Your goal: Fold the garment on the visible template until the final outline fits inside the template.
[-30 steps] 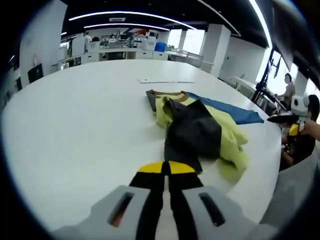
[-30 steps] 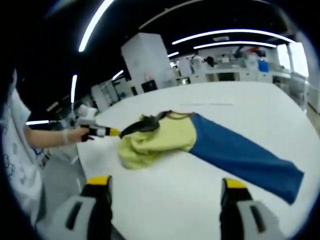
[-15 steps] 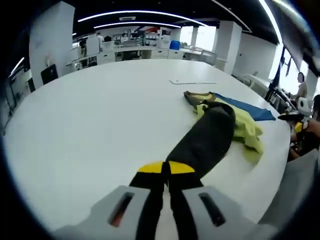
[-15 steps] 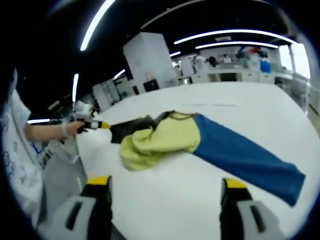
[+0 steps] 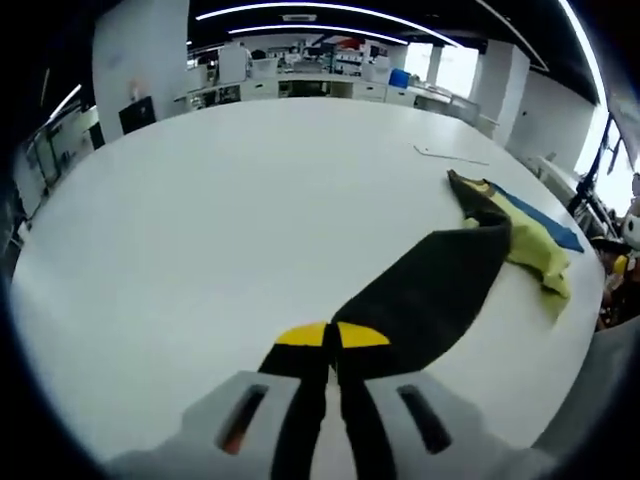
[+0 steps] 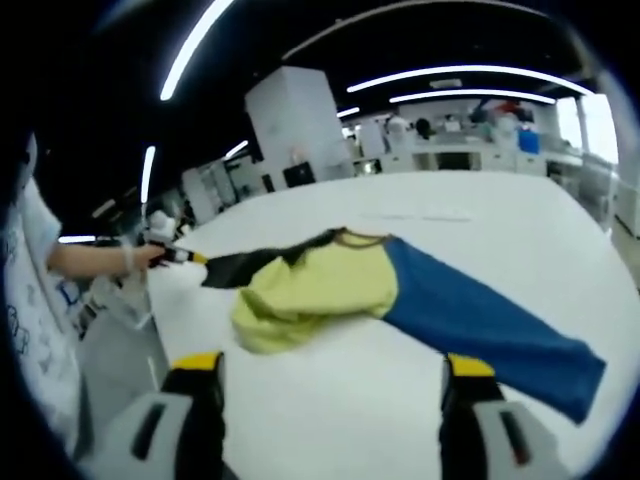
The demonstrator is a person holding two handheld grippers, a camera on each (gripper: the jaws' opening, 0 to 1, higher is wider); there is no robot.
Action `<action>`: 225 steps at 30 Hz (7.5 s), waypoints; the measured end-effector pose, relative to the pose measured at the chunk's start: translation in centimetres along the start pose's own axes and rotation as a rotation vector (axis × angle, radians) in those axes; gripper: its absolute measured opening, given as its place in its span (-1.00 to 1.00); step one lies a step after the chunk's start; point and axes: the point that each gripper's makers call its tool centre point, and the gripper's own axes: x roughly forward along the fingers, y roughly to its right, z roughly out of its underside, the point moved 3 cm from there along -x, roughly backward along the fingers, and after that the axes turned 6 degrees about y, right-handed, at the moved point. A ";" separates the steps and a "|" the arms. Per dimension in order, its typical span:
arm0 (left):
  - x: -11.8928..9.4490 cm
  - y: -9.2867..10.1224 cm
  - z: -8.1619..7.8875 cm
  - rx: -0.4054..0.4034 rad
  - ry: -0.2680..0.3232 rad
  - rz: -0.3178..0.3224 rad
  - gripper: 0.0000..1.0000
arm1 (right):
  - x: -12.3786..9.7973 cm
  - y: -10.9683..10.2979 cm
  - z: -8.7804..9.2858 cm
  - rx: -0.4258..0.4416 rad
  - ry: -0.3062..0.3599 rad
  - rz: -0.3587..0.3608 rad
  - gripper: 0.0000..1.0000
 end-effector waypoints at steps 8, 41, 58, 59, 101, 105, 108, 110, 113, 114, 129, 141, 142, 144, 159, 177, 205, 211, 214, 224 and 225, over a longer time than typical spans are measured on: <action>1.9 -3.9 -0.2 -0.044 -0.023 -0.068 -1.00 | 0.4 0.2 0.5 0.004 -0.028 0.018 0.85; 7.2 -11.8 -2.6 0.169 -0.141 -0.194 -1.00 | 1.3 2.1 0.2 -0.023 -0.060 0.099 0.78; 7.4 -13.4 -2.6 0.286 -0.245 -0.135 -1.00 | 2.1 1.2 0.4 -0.017 -0.069 0.081 0.80; 6.9 -13.1 -2.3 0.290 -0.257 -0.129 -1.00 | 2.1 1.2 0.5 -0.017 -0.070 0.079 0.80; 3.1 -3.8 -3.8 0.110 0.028 0.200 0.98 | 2.2 -0.3 -0.7 -0.021 -0.019 0.027 0.83; 1.9 0.0 -4.9 0.180 0.085 0.287 0.98 | 2.0 -0.4 -0.9 -0.028 -0.013 0.023 0.84; 1.4 2.0 -5.6 0.231 0.098 0.318 0.98 | 1.9 -0.4 -1.0 -0.035 -0.012 0.020 0.83; 0.8 3.7 -6.3 0.246 0.121 0.350 0.98 | 1.9 -0.6 -1.0 -0.038 -0.013 0.012 0.83; -0.1 6.1 -7.0 0.262 0.153 0.392 0.98 | 1.8 -0.6 -1.1 -0.050 -0.017 0.004 0.83; -0.2 6.5 -7.0 0.264 0.156 0.399 0.98 | 1.7 -0.7 -1.1 -0.051 -0.014 0.002 0.83; -3.6 15.6 -6.0 0.343 0.187 0.524 0.88 | 1.6 -0.8 -1.9 -0.080 0.002 -0.030 0.82; -4.3 21.4 -3.9 0.371 0.194 0.565 0.78 | 2.6 -2.0 -1.8 -0.119 -0.019 -0.091 0.81; -4.4 22.1 -3.7 0.370 0.196 0.575 0.76 | 2.6 -2.1 -1.8 -0.121 -0.020 -0.094 0.81; -4.5 22.9 -3.3 0.364 0.194 0.584 0.74 | 2.8 -2.4 -1.7 -0.133 -0.027 -0.105 0.80; -6.0 25.6 -1.0 0.266 0.229 0.589 0.67 | 4.4 -4.9 -1.5 -0.274 -0.084 -0.209 0.68; -7.4 26.2 0.2 0.189 0.257 0.554 0.62 | 8.8 -10.3 1.0 -0.689 -0.275 -0.433 0.06; -8.3 25.6 2.5 0.103 0.262 0.543 0.54 | 16.2 -13.1 4.3 -0.821 -0.397 -0.453 -0.90; -8.1 25.7 2.9 0.095 0.253 0.549 0.51 | 15.9 -12.9 2.2 -0.713 -0.353 -0.413 -1.00; -8.0 26.0 2.9 0.092 0.249 0.558 0.49 | 15.9 -12.9 0.1 -0.596 -0.303 -0.419 -1.00; -7.3 27.1 2.6 0.091 0.244 0.582 0.44 | 16.6 -10.8 -7.7 -0.479 -0.172 -0.361 -1.00; -7.2 27.2 2.6 0.091 0.242 0.583 0.43 | 16.7 -10.6 -8.2 -0.469 -0.164 -0.355 -1.00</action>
